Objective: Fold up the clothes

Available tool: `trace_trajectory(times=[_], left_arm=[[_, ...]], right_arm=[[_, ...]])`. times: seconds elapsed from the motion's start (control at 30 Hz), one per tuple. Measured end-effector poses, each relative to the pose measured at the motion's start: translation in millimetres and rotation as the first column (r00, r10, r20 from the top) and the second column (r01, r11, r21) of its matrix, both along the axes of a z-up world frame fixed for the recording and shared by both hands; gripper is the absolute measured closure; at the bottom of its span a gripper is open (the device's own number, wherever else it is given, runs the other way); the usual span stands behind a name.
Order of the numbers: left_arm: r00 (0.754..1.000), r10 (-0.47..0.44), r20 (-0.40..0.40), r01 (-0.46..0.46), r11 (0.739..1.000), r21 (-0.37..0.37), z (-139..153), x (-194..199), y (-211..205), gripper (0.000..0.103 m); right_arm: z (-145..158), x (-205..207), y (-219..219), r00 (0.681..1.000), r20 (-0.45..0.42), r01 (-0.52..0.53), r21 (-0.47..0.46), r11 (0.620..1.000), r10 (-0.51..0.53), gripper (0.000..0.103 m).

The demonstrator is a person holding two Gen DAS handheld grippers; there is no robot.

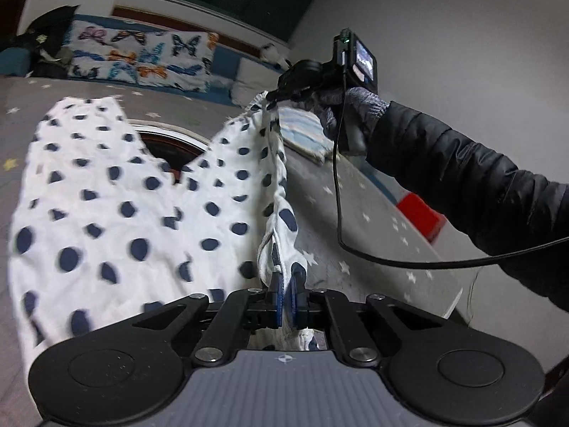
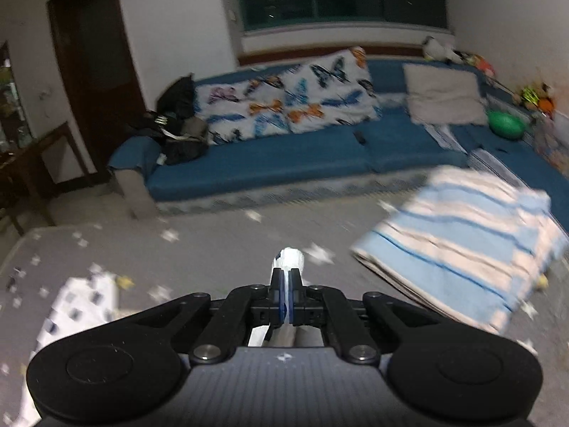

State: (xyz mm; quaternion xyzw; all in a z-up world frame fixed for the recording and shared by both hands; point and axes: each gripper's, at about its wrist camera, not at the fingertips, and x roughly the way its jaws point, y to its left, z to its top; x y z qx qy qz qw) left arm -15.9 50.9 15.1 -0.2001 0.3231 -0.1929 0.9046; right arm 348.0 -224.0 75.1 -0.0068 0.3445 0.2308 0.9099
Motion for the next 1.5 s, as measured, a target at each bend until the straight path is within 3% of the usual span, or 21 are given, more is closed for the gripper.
trace_trajectory(times=[0.17,0.3,0.5,0.7,0.87,1.0,1.23,1.5], left_arm=[[0.995,0.096,-0.007,-0.096,0.992,-0.08,2.1,-23.5,36.3,0.098],[0.986,0.168,-0.013,-0.168,0.978,-0.126,1.8,-42.2,63.4,0.098],[0.966,0.257,-0.037,-0.259,0.949,-0.18,-4.6,-65.5,94.4,0.099],[0.945,0.32,-0.068,-0.327,0.923,-0.202,-10.7,-79.6,112.6,0.101],[0.938,0.337,-0.088,-0.348,0.916,-0.202,-13.7,-80.1,113.6,0.101],[0.935,0.343,-0.09,-0.354,0.919,-0.173,-12.5,-77.2,110.7,0.097],[0.937,0.338,-0.088,-0.346,0.931,-0.113,-18.7,-53.7,98.1,0.078],[0.938,0.34,-0.072,-0.343,0.938,-0.045,-23.6,-34.5,77.0,0.075]], right_arm=[[23.5,-13.0,74.4,0.997,0.035,-0.064,0.001,0.998,0.064,0.101],[24.3,-23.6,137.3,0.993,0.038,-0.11,-0.019,0.994,0.111,0.101],[3.1,-36.1,234.3,0.988,0.011,-0.152,-0.067,0.986,0.153,0.101],[-23.9,-48.3,297.4,0.98,-0.04,-0.198,-0.057,0.978,0.196,0.101],[-40.8,-57.6,316.9,0.959,-0.093,-0.269,-0.003,0.963,0.267,0.098],[-38.3,-68.7,316.0,0.947,-0.074,-0.317,-0.053,0.947,0.313,0.094],[-26.4,-92.7,291.8,0.897,-0.101,-0.44,-0.12,0.89,0.43,0.092],[-37.1,-125.7,283.5,0.825,-0.18,-0.559,-0.125,0.82,0.535,0.091]])
